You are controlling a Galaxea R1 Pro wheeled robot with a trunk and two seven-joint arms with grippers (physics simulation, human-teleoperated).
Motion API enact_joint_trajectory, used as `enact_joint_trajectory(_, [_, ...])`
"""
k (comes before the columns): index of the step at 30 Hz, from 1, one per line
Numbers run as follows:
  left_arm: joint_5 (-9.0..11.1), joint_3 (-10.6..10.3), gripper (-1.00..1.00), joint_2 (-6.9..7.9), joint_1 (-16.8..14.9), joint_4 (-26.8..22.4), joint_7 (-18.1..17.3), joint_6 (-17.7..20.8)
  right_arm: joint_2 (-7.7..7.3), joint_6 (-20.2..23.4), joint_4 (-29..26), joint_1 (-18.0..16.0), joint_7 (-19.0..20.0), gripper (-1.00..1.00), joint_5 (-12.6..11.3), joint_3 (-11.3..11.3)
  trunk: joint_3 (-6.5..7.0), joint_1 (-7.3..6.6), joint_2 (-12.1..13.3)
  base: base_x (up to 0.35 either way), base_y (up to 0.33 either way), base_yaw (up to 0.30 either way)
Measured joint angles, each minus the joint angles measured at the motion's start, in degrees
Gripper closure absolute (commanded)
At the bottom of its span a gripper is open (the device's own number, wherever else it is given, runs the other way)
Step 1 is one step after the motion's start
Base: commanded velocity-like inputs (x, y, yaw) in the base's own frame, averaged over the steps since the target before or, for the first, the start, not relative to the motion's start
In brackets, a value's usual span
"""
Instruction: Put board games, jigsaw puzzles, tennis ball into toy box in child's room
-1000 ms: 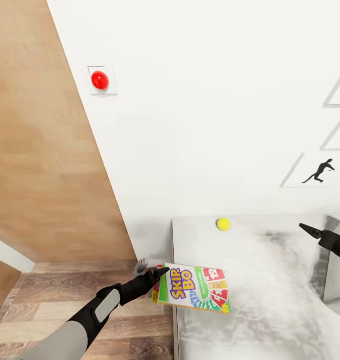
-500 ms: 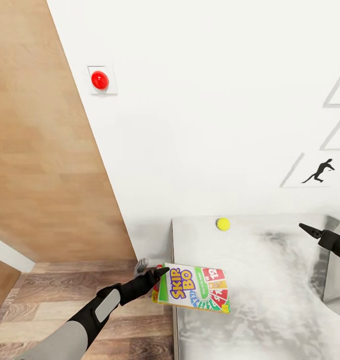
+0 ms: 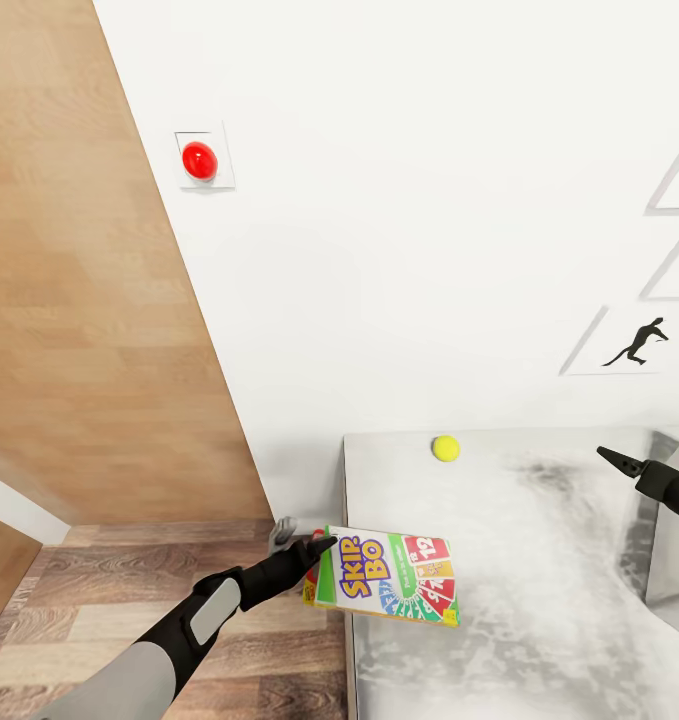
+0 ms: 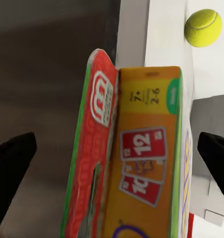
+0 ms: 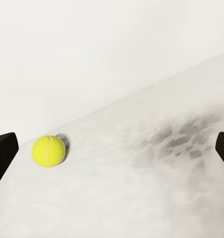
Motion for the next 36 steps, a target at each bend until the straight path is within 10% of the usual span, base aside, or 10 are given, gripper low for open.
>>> enact_joint_trajectory(36, [-0.3, -0.1, 1.00, -0.45, 0.0, -0.1, -0.3, -0.2, -0.10, 0.0, 0.0, 0.0, 0.1, -1.00, 0.0, -0.2, 0.00, 0.00, 0.0, 0.000, 0.000, 0.000])
